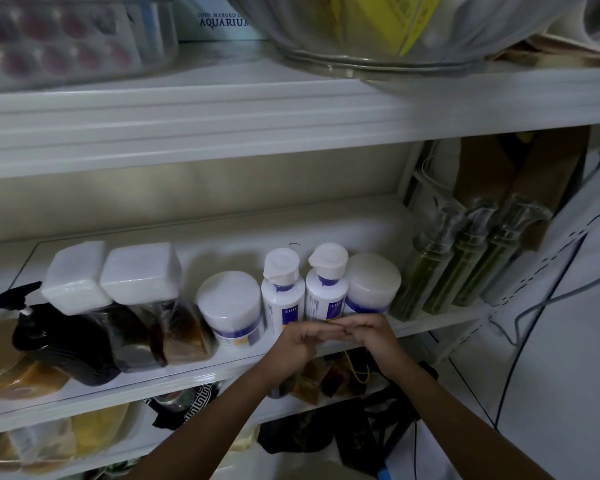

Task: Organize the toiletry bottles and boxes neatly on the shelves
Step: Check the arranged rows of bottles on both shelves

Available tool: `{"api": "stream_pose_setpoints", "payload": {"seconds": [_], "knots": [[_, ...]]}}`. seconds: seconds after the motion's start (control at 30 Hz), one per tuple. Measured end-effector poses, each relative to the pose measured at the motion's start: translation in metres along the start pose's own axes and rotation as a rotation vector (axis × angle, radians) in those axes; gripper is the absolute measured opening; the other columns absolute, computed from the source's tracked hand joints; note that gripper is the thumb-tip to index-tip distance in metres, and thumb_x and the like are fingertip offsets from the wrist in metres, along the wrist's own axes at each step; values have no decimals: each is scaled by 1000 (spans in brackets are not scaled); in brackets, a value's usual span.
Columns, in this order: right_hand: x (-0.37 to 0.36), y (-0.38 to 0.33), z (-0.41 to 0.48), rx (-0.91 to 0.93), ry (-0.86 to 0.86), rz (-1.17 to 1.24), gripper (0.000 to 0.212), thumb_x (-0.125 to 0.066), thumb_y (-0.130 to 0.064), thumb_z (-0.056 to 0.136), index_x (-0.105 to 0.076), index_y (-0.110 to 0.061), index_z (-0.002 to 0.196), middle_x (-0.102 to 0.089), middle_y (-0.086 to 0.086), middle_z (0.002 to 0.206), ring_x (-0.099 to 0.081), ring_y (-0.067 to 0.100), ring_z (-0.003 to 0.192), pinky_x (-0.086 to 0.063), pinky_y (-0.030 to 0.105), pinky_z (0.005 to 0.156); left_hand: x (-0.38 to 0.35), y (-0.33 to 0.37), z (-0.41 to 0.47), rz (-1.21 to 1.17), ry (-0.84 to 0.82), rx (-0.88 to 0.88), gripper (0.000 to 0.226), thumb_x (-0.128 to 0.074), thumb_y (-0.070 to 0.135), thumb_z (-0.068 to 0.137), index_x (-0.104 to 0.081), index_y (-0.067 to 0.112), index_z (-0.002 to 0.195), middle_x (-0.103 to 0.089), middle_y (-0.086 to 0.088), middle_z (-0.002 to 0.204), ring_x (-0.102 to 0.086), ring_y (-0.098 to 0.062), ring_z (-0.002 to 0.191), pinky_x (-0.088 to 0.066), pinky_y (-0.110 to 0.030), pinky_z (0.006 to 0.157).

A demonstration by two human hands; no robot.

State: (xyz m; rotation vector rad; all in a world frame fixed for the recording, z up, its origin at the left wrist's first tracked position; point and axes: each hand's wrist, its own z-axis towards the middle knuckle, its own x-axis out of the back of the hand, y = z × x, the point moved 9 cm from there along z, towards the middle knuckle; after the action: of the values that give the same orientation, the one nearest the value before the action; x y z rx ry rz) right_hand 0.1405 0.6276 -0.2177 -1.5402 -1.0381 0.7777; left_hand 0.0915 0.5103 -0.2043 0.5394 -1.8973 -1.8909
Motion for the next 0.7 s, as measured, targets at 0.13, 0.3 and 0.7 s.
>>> {"api": "stream_pose_setpoints", "payload": {"seconds": [0.13,0.3,0.7], "knots": [[-4,0,2,-3,-31,5,44,-41,20,83,-72,-11,86,-74,-3,78,-71,11,79,-55,18,71,3,-2,1,-14,21,4,56,-41,-15,67,-64,-2,117,-65,-15,121,-59,-25,118,-45,-38,104],[-7,3,4,-9,-54,9,44,-42,20,83,-73,-12,86,-74,-1,80,-71,12,81,-56,21,75,5,-5,-1,-4,48,12,59,-39,-20,66,-65,0,116,-66,-12,120,-58,-21,119,-45,-33,103],[20,16,-20,-50,144,17,41,-49,15,83,-74,-17,76,-72,10,94,-67,28,95,-53,39,89,-12,-8,8,148,-59,-136,38,-51,-8,81,-66,1,115,-67,-12,118,-64,-25,111,-50,-43,98]]}}
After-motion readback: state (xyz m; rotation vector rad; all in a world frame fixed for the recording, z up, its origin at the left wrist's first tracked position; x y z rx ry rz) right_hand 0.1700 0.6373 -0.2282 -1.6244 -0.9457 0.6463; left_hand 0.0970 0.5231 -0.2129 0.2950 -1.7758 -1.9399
